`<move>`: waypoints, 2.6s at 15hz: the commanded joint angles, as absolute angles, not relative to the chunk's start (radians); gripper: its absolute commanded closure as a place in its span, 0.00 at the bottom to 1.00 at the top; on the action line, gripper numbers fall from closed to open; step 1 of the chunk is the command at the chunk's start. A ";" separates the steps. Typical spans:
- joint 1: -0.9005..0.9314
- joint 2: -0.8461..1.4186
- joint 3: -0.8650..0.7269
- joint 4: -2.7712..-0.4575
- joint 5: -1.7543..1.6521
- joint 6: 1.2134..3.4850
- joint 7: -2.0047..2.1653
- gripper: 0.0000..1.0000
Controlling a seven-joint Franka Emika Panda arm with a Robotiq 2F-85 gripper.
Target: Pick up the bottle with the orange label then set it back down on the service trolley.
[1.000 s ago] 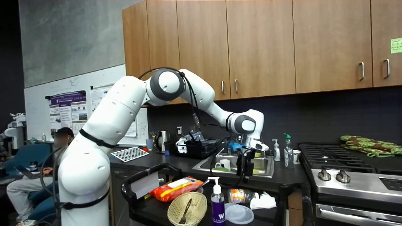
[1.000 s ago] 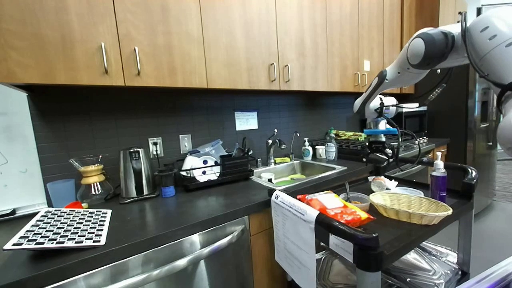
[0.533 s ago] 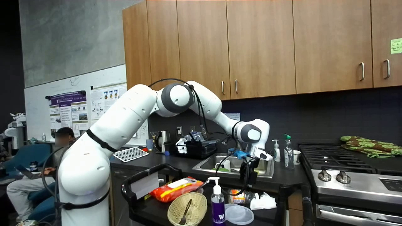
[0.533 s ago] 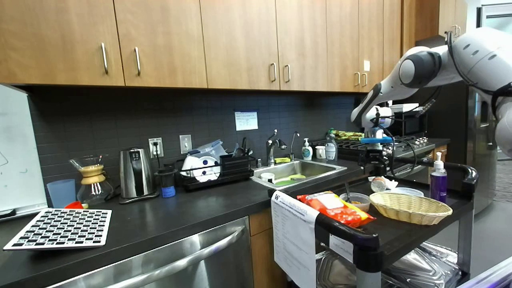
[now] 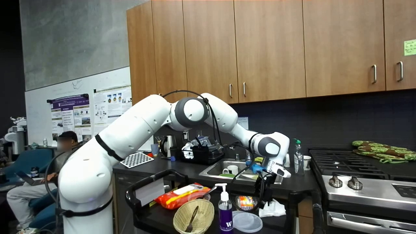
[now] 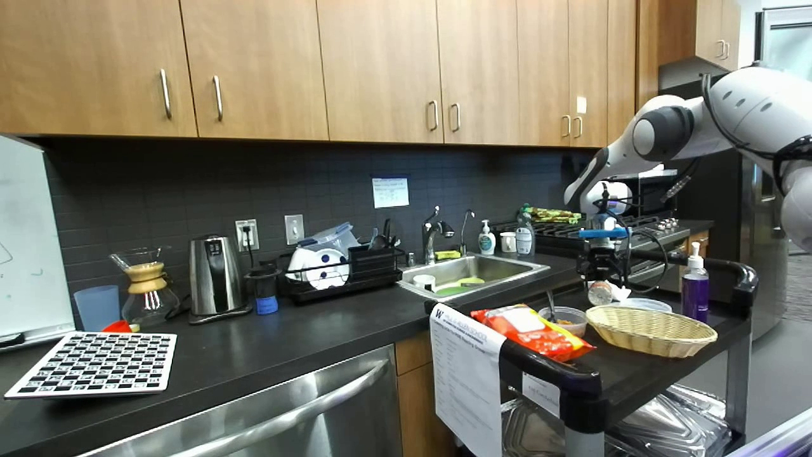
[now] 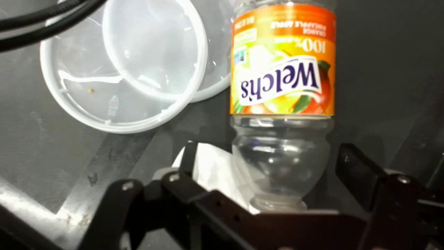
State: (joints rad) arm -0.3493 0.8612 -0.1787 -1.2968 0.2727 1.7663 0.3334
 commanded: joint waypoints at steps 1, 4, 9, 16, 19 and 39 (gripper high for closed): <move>-0.361 0.905 -0.168 -1.216 0.300 1.708 0.353 0.28; -0.347 0.899 -0.159 -1.201 0.296 1.698 0.352 0.50; -0.319 0.870 -0.154 -1.195 0.281 1.686 0.363 0.62; -0.232 0.830 -0.210 -1.236 0.217 1.741 0.532 0.62; -0.176 0.816 -0.250 -1.257 0.161 1.790 0.637 0.62; 0.120 0.715 -0.327 -1.483 -0.295 1.945 1.468 0.62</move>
